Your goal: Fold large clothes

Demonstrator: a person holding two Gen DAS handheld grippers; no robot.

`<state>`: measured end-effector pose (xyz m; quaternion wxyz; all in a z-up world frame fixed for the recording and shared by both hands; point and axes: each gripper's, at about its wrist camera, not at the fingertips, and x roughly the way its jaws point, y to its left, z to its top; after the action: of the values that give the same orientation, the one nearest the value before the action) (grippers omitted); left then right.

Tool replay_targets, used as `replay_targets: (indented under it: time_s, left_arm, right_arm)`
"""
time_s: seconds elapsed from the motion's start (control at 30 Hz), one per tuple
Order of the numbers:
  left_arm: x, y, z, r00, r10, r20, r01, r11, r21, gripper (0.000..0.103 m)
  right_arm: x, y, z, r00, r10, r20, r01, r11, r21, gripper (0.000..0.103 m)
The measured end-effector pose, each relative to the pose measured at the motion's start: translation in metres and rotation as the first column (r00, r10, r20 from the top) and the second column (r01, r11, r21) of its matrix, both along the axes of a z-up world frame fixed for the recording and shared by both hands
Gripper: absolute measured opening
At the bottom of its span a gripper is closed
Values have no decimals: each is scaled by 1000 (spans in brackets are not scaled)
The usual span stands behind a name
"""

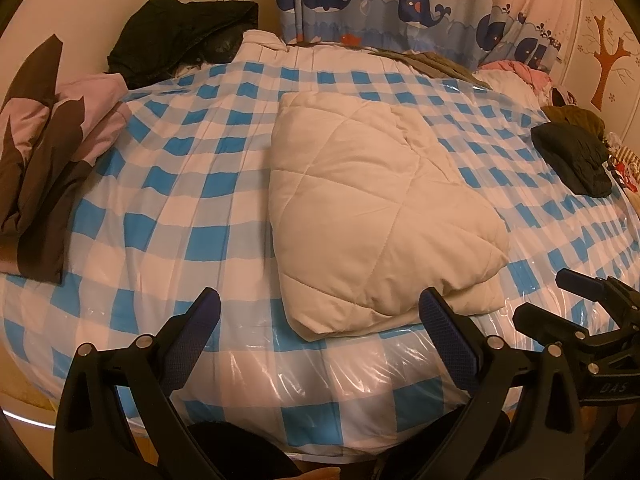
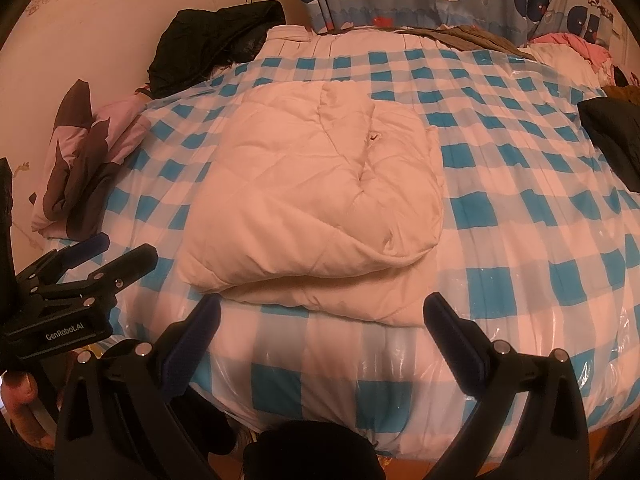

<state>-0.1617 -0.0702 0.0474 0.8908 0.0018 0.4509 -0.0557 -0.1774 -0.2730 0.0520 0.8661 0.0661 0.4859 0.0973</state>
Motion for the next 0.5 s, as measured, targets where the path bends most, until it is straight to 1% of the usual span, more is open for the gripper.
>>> replay_targets:
  time_s: [0.17,0.3,0.5]
  left_arm:
    - [3,-2,4,1000,2,0,-2,1000,17,95]
    - [5,-4,3,1000,1,-5,-1,999,52,95]
    - [5,-6,2,1000,-19,-5,19,999,50,95]
  right_arm:
    - [1,0,0,1000,-1,-1,1,1000,1,98]
    - [1,0,1,1000,0,-1,0,1000,1,98]
    - [1,-2,-1,1000,-2,-3,2,1000,2,98]
